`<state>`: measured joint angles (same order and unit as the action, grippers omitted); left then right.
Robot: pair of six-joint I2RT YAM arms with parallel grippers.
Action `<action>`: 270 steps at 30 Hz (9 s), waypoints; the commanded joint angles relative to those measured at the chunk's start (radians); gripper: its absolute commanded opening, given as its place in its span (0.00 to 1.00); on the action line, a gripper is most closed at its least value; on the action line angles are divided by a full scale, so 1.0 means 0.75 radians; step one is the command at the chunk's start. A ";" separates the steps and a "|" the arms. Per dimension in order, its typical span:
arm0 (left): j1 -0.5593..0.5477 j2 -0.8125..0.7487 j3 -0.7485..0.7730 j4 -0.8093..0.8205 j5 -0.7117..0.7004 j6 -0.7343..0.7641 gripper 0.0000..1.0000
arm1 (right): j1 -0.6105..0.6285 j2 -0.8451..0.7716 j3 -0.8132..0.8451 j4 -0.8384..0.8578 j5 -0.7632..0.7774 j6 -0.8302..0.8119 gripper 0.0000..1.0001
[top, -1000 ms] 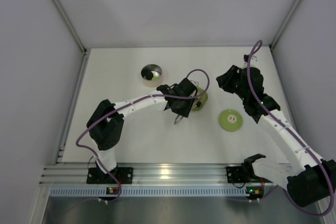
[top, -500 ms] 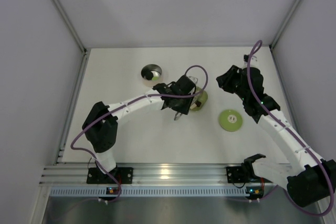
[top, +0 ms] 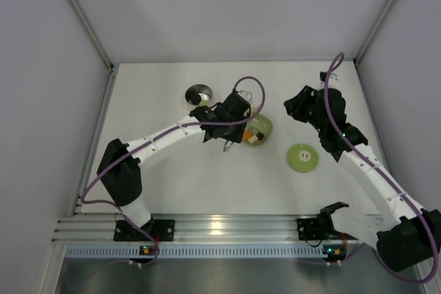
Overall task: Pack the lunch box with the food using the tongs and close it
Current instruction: Pick up the fake food from the plate, then place the fake food in the packing box, then pick up the fake food from the plate, then place the fake food in the packing box, then pick up the fake food from the plate.
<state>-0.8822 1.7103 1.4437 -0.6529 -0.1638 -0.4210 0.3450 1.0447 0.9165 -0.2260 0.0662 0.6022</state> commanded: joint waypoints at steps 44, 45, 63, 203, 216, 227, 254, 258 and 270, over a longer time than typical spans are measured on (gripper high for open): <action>0.599 -0.358 -0.303 0.202 0.183 -0.081 0.49 | 0.025 0.002 0.028 0.005 -0.002 -0.022 0.26; 0.595 -0.374 -0.303 0.208 0.202 -0.069 0.49 | 0.025 0.004 0.028 0.007 -0.004 -0.020 0.26; 0.105 -0.407 -0.233 0.024 0.290 0.038 0.49 | 0.025 0.027 0.022 0.040 -0.031 0.005 0.25; 0.628 -0.258 -0.211 0.157 0.145 -0.163 0.40 | 0.025 -0.014 0.009 0.009 -0.006 -0.013 0.26; 0.614 -0.301 -0.207 0.187 0.273 -0.136 0.54 | 0.025 -0.016 0.009 0.009 -0.002 -0.013 0.26; 0.242 -0.352 -0.121 0.053 0.247 0.036 0.52 | 0.027 0.002 0.024 0.015 -0.006 -0.009 0.26; -0.041 -0.188 -0.250 -0.044 0.231 0.019 0.52 | 0.027 0.010 -0.003 0.025 0.002 -0.005 0.25; -0.043 -0.172 -0.256 -0.036 0.237 0.017 0.52 | 0.025 0.008 -0.011 0.029 0.002 -0.003 0.25; -0.043 -0.094 -0.256 0.001 0.239 0.013 0.49 | 0.025 -0.004 -0.019 0.021 0.012 -0.009 0.25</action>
<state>-0.9096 1.6341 1.2503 -0.6861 0.0139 -0.4091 0.3450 1.0561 0.9028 -0.2253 0.0597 0.6025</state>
